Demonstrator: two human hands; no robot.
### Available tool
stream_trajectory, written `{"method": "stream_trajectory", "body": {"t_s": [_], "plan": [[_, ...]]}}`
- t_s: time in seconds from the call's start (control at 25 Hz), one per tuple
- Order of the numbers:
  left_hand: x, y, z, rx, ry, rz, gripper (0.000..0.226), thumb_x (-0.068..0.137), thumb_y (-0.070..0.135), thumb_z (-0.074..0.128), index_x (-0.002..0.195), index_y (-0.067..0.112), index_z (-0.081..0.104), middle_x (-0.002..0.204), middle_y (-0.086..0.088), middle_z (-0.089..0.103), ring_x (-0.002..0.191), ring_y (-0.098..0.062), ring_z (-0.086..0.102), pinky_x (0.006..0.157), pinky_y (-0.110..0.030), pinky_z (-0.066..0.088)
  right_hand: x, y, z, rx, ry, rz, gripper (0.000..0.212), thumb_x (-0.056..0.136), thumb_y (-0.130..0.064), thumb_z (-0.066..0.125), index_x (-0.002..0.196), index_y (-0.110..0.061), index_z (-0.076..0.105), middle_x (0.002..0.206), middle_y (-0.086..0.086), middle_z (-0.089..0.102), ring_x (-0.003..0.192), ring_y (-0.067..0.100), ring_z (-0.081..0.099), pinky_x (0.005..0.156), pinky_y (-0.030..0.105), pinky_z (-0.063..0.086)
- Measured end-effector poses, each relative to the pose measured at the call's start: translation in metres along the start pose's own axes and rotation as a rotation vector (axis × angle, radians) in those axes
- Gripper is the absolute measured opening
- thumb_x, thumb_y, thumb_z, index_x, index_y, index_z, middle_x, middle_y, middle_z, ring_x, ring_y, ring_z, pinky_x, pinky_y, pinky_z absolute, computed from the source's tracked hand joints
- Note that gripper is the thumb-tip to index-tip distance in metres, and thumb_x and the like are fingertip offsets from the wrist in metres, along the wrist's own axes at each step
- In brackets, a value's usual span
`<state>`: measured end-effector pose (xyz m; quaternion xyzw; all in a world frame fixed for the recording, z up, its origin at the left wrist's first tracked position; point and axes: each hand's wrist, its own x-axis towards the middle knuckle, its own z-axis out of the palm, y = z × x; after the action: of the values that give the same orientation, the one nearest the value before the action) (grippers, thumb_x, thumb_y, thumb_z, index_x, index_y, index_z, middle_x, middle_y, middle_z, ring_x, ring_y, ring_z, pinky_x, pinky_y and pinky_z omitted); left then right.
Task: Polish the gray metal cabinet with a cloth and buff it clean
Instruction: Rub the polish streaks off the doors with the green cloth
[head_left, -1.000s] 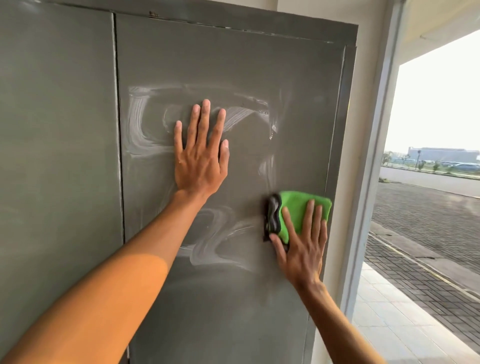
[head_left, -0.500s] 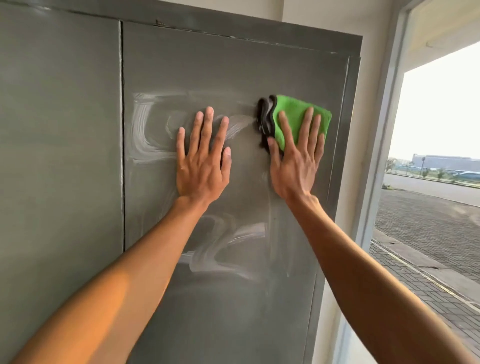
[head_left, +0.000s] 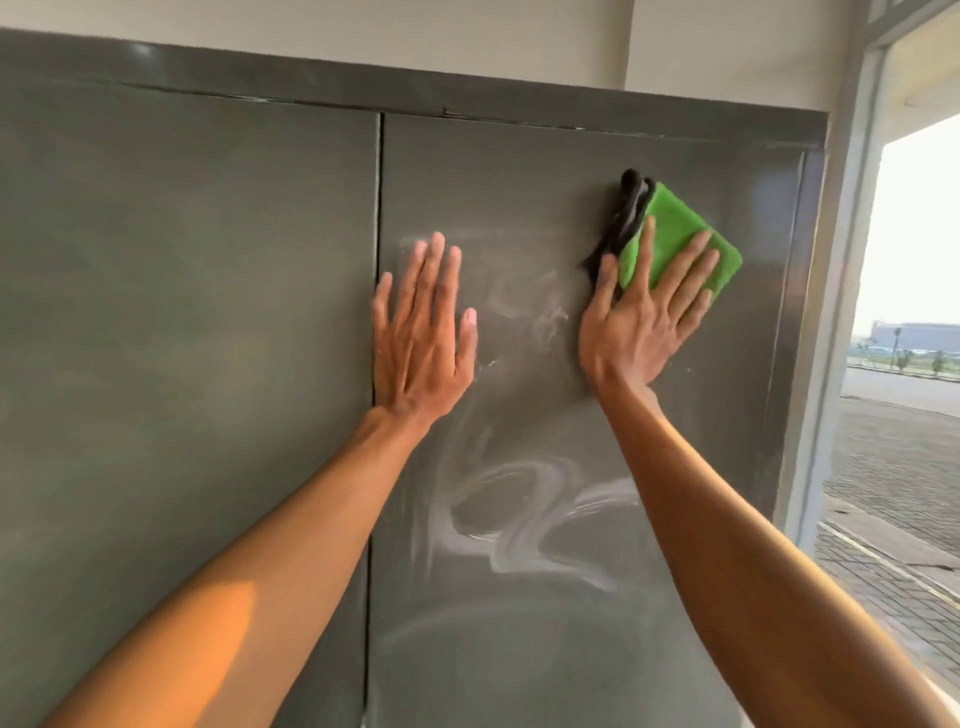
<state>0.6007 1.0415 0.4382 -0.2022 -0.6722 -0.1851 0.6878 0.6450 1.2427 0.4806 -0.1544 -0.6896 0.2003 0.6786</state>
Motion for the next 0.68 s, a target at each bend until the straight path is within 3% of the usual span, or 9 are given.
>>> {"method": "stream_trajectory", "body": {"t_s": [0.16,0.28,0.36,0.52,0.6,0.68], "plan": [[-0.006,-0.057,-0.012,0.027,0.021,-0.072,0.06,0.105,0.026,0.037,0.16,0.006,0.028,0.168,-0.01,0.026,0.157,-0.022,0.02,0.125,-0.049,0.019,-0.064,-0.087,0.026,-0.069,-0.089,-0.343,0.059,0.104,-0.058,0.029,0.159,-0.039,0.027,0.169,0.014,0.009,0.157,0.032,0.004,0.125,0.05,0.009],[-0.013,-0.071,-0.018,0.012,-0.021,-0.054,0.059,0.104,0.025,0.034,0.16,0.005,0.028,0.169,-0.01,0.025,0.157,-0.021,0.018,0.126,-0.047,0.016,-0.083,-0.102,0.031,-0.11,-0.162,-0.616,0.058,0.104,-0.057,0.033,0.159,-0.039,0.028,0.169,0.014,0.013,0.157,0.031,0.008,0.126,0.047,0.011],[-0.011,-0.071,-0.021,-0.016,-0.023,-0.042,0.058,0.105,0.025,0.033,0.16,0.005,0.028,0.168,-0.011,0.025,0.157,-0.022,0.019,0.127,-0.046,0.015,-0.064,-0.079,0.023,-0.091,-0.107,-0.543,0.057,0.104,-0.057,0.035,0.158,-0.039,0.031,0.169,0.012,0.015,0.157,0.029,0.011,0.126,0.045,0.012],[-0.013,-0.074,-0.02,-0.098,-0.005,-0.03,0.056,0.106,0.019,0.029,0.159,0.001,0.027,0.167,-0.014,0.027,0.156,-0.026,0.022,0.128,-0.044,0.014,-0.042,-0.061,0.012,0.003,-0.036,0.096,0.068,0.099,-0.064,0.019,0.161,-0.037,0.022,0.17,0.011,0.001,0.157,0.027,-0.003,0.126,0.047,0.0],[-0.014,-0.072,-0.019,-0.186,0.034,-0.057,0.057,0.104,0.015,0.031,0.158,-0.002,0.028,0.166,-0.017,0.028,0.156,-0.029,0.023,0.128,-0.044,0.016,-0.061,-0.096,0.021,-0.044,-0.037,0.057,0.067,0.1,-0.063,0.019,0.161,-0.036,0.021,0.17,0.014,0.002,0.157,0.03,-0.002,0.126,0.048,-0.001],[-0.015,-0.074,-0.02,-0.293,0.091,-0.092,0.056,0.103,0.01,0.034,0.157,-0.006,0.028,0.165,-0.021,0.027,0.156,-0.033,0.022,0.128,-0.045,0.018,-0.097,-0.133,0.033,-0.122,-0.096,-0.276,0.062,0.103,-0.059,0.024,0.161,-0.036,0.022,0.169,0.015,0.006,0.157,0.032,0.002,0.126,0.05,0.005]]}}
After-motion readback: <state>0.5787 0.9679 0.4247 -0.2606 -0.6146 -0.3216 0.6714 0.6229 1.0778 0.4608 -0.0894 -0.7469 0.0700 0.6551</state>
